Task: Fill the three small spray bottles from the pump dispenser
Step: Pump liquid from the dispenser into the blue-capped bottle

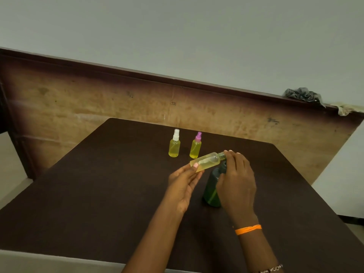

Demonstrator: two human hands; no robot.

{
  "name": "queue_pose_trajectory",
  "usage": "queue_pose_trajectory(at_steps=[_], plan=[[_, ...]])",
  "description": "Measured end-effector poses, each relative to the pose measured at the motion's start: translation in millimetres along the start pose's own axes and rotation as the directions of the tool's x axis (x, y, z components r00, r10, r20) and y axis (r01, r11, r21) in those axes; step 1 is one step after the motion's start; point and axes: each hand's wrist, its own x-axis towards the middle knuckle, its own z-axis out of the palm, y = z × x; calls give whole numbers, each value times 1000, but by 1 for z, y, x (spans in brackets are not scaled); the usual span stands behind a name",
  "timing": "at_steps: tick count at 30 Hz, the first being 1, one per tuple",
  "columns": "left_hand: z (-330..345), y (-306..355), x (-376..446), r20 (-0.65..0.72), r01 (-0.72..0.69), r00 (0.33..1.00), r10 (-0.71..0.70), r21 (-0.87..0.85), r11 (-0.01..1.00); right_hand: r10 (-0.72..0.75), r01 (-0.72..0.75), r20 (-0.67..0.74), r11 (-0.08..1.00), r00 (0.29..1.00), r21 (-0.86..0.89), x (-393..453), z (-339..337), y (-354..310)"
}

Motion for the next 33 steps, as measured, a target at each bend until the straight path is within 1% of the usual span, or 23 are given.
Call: queue_pose_trajectory(at_steps=[5,9,11,14,17,20,24,26,29,33], plan=[[-1,0,-1,-6,11,1000,-11,-9,1000,-16,16,-24,1000,1000,-17,-3,5,1],[3,1,-4,-13,3,1000,-3,-14,1000,-51,53,-39,998,998,39,14,-7,4],[3,1,-4,-22,2,1000,-3,-12,1000,-46,46,-31,999,998,28,14,-8,1],[2,-1,-4,-21,1,1000,-2,-8,1000,-26,26,-77,1000,997,-1,0,4,-6],[1,-1,-3,-18,6,1000,-6,5,1000,-27,31,-119,999,993,29,-4,11,-5],[2,1,-3,-17,9,1000,-9,5,1000,-25,30,-95,998,995,57,5,5,-2],[5,2,-5,-7,-1,1000,1,3,1000,-1,-1,22,992,1000,124,19,-12,4],[4,1,-5,-12,2,1000,-2,-5,1000,8,-7,-4,993,1000,120,15,-11,2],[2,-1,-5,-26,13,1000,-13,-10,1000,1,3,-61,998,998,64,-2,5,-3],[2,-1,-6,-33,24,999,-25,-17,1000,-20,24,-76,998,997,58,3,6,-2]])
